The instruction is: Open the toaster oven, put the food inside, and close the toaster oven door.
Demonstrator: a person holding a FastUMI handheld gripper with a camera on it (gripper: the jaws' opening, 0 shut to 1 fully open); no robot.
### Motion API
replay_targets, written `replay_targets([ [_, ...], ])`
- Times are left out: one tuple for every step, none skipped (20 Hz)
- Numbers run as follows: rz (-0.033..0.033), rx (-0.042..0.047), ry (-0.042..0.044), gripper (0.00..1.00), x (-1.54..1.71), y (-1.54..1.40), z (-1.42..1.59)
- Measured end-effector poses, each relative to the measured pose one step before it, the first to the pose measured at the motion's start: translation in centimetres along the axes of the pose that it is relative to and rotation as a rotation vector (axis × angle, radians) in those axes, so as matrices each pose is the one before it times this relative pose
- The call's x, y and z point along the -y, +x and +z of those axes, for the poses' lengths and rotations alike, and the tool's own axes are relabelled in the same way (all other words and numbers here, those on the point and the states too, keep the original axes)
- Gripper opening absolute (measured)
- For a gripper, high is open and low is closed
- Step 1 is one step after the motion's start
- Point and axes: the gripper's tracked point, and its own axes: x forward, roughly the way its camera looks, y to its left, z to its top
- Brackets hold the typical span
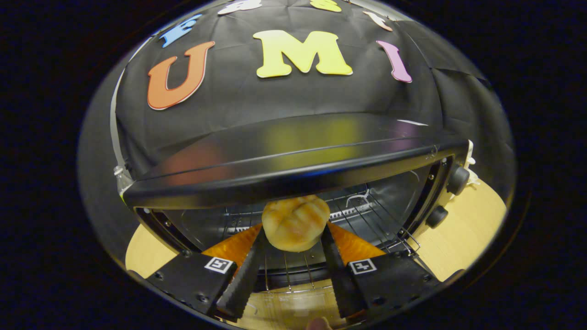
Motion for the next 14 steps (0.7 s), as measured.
replay_targets([
  [0.00885, 0.0097, -0.00033, 0.82, -0.257, -0.092, 0.295],
  [0.00309, 0.00528, -0.00214, 0.83, -0.213, -0.119, 0.248],
  [0.00676, 0.00563, -0.00113, 0.89, -0.125, -0.388, 0.347],
  [0.00519, 0.00098, 0.00109, 0.9, -0.091, -0.203, 0.111],
  [0.00412, -0.00379, 0.01271, 0.91, -0.034, -0.435, -0.077],
  [0.00553, -0.00901, 0.02337, 0.92, -0.074, -0.549, -0.162],
  [0.00165, -0.00437, 0.03253, 0.94, 0.058, -0.718, -0.069],
  [0.00454, -0.00017, 0.03378, 0.95, 0.062, -0.789, 0.053],
  [0.00357, 0.00478, 0.02719, 0.95, -0.063, -1.02, 0.088],
  [0.00604, 0.00414, 0.01669, 0.95, -0.138, -1.133, -0.017],
  [0.01513, 0.00792, 0.01516, 0.95, -0.274, -1.299, 0.064],
  [0.02013, 0.00937, 0.01567, 0.96, -0.34, -1.402, 0.174],
  [0.01876, 0.00709, 0.01566, 0.96, -0.256, -1.519, 0.135],
  [0.02078, 0.00436, 0.01533, 0.97, -0.173, -1.579, -0.04],
])
